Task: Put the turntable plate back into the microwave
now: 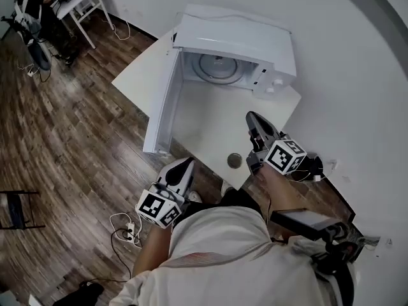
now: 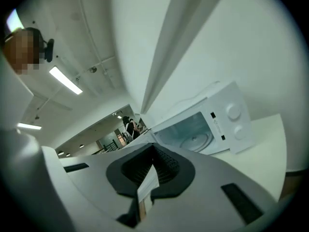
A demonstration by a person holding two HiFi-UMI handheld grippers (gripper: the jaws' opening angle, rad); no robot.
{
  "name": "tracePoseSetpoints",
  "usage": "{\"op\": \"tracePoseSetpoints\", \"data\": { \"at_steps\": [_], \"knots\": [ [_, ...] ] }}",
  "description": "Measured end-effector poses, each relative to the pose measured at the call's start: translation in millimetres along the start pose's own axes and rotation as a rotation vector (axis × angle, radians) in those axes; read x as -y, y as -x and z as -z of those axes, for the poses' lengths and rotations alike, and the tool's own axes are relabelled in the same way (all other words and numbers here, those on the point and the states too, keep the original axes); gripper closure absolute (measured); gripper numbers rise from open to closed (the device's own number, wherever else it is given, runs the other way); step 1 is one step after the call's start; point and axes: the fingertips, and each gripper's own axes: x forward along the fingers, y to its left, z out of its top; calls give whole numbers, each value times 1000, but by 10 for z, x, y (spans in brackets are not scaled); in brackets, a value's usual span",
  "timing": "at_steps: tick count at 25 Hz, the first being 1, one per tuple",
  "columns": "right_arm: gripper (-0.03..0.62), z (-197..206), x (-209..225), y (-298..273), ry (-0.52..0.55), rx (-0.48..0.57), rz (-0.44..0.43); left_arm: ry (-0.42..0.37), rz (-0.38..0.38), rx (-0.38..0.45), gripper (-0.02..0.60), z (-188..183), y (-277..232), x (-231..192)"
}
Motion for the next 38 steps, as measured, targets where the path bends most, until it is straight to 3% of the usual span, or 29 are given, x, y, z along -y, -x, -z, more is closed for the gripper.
{"op": "tracePoseSetpoints", "data": {
  "at_steps": [7, 17, 22, 26, 28, 38],
  "knots": [
    [589, -156, -542, 790, 195, 68, 3, -131, 71, 9, 571, -288, 137, 355],
    [589, -505, -850, 1699, 363, 117, -38, -220, -6, 56, 571, -518, 244, 979],
    [589, -659, -801, 2231, 378, 115, -87, -250, -55, 81, 571, -444, 268, 1530],
    [589, -697, -827, 2596, 374, 109, -122, -337, -97, 48, 571, -294, 377, 1994],
    [589, -693, -832, 2718, 376, 112, -140, -337, -106, 51, 572, -242, 428, 2151],
    [589, -630, -892, 2928, 391, 110, -185, -337, -137, 56, 571, -151, 516, 2371]
  ]
}}
